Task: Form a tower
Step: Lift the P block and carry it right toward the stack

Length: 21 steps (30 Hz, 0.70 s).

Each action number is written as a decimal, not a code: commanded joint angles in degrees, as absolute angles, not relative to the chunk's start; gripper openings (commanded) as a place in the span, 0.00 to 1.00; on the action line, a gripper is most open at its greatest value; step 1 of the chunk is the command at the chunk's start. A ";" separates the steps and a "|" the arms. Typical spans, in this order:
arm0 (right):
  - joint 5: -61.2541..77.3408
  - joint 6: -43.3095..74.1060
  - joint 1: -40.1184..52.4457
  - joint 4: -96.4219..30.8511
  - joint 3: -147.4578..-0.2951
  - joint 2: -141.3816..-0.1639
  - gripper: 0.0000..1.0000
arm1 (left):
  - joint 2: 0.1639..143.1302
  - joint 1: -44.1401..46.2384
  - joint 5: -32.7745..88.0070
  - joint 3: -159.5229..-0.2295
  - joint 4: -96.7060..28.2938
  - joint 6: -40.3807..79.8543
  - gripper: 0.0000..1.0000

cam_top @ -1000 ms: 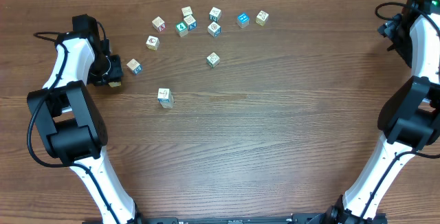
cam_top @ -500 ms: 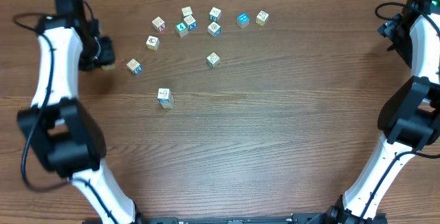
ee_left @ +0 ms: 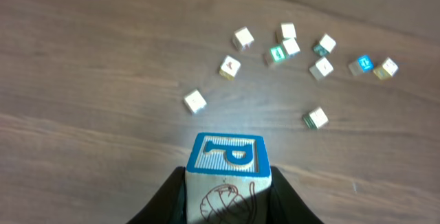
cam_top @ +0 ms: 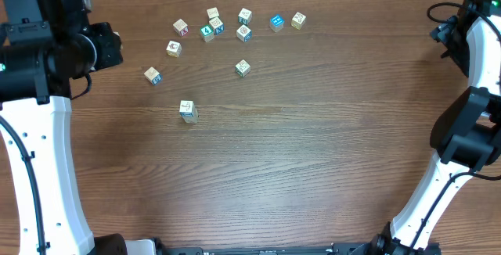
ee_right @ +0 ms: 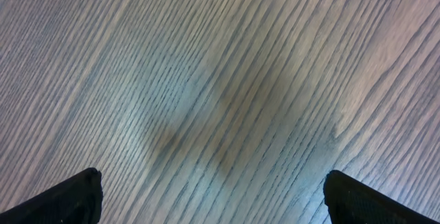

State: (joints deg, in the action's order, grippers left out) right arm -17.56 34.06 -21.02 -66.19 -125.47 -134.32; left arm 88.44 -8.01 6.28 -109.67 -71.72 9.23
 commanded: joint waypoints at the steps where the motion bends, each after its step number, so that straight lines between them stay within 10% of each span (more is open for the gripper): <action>1: -18.35 34.04 -20.97 -66.02 -126.32 -134.72 1.00 | 88.05 -5.69 7.09 -110.15 -73.63 12.67 0.22; 21: -18.37 34.04 -20.97 -66.04 -126.32 -134.72 1.00 | 88.12 11.84 6.83 -107.98 -77.76 15.53 0.22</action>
